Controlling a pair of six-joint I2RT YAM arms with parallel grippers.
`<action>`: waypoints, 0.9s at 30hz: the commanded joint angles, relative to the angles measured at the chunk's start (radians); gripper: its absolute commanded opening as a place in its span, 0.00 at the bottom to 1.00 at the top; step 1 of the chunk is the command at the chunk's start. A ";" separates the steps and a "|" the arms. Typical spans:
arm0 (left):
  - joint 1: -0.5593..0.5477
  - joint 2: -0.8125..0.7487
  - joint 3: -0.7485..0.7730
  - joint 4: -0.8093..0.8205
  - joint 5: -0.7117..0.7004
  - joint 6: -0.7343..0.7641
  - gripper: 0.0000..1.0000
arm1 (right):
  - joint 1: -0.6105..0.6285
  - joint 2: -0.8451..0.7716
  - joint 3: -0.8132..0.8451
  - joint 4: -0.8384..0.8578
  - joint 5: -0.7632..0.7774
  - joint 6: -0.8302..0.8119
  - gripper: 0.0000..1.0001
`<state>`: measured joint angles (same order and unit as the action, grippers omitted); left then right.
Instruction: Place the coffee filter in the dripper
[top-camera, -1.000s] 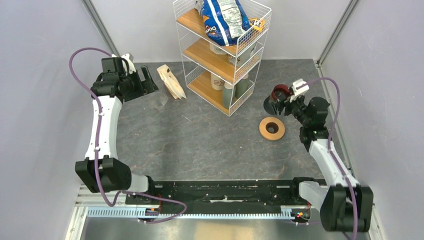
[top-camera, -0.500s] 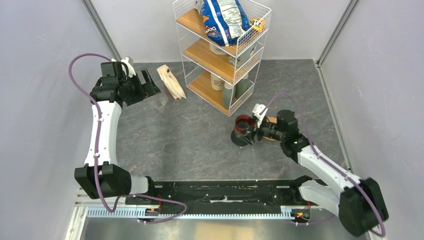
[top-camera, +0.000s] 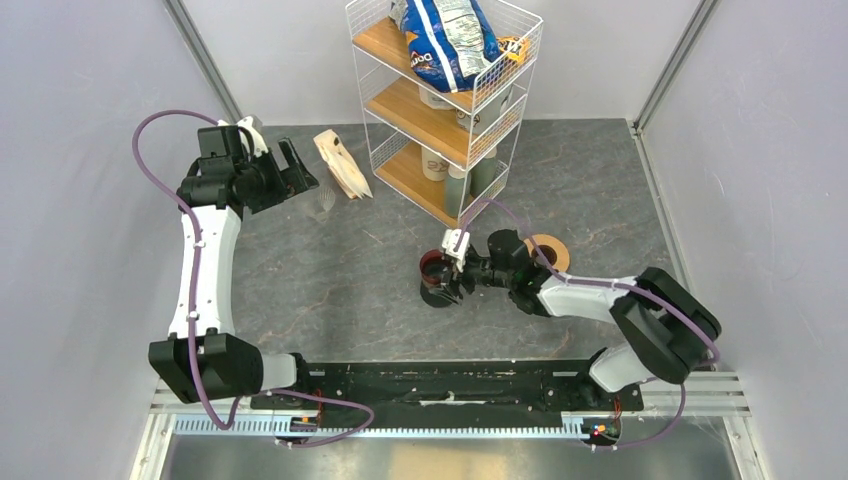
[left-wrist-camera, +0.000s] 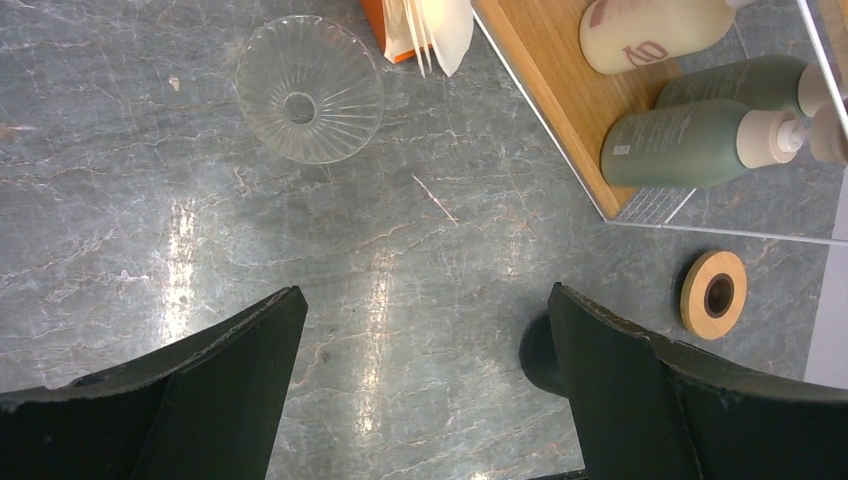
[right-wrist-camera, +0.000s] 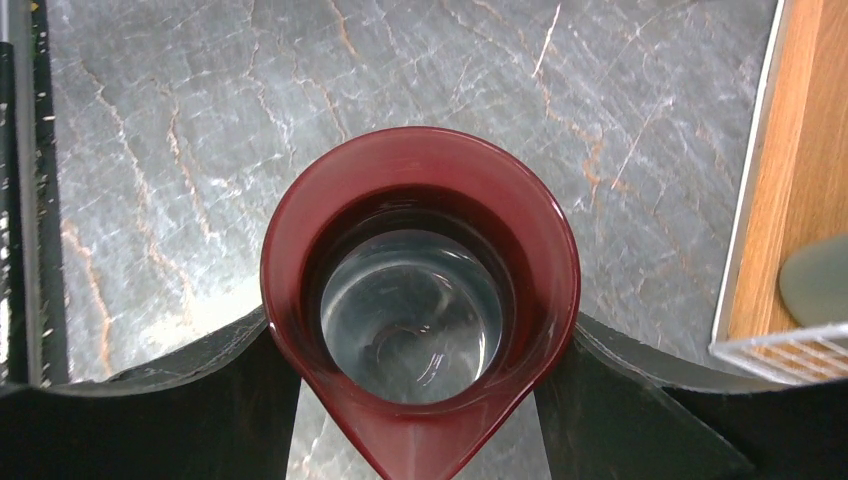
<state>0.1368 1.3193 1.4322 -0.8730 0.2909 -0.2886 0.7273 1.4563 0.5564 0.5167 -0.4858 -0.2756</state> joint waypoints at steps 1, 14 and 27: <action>0.007 -0.029 -0.001 0.027 0.015 -0.018 1.00 | 0.025 0.063 0.077 0.219 0.039 -0.031 0.57; 0.009 -0.024 0.014 0.021 0.016 0.009 1.00 | 0.055 0.099 0.070 0.218 0.046 -0.062 0.77; 0.010 -0.016 0.025 0.020 0.056 0.021 1.00 | 0.059 0.012 0.018 0.107 0.051 -0.069 0.97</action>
<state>0.1402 1.3155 1.4330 -0.8734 0.3168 -0.2874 0.7818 1.5433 0.5953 0.6315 -0.4431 -0.3264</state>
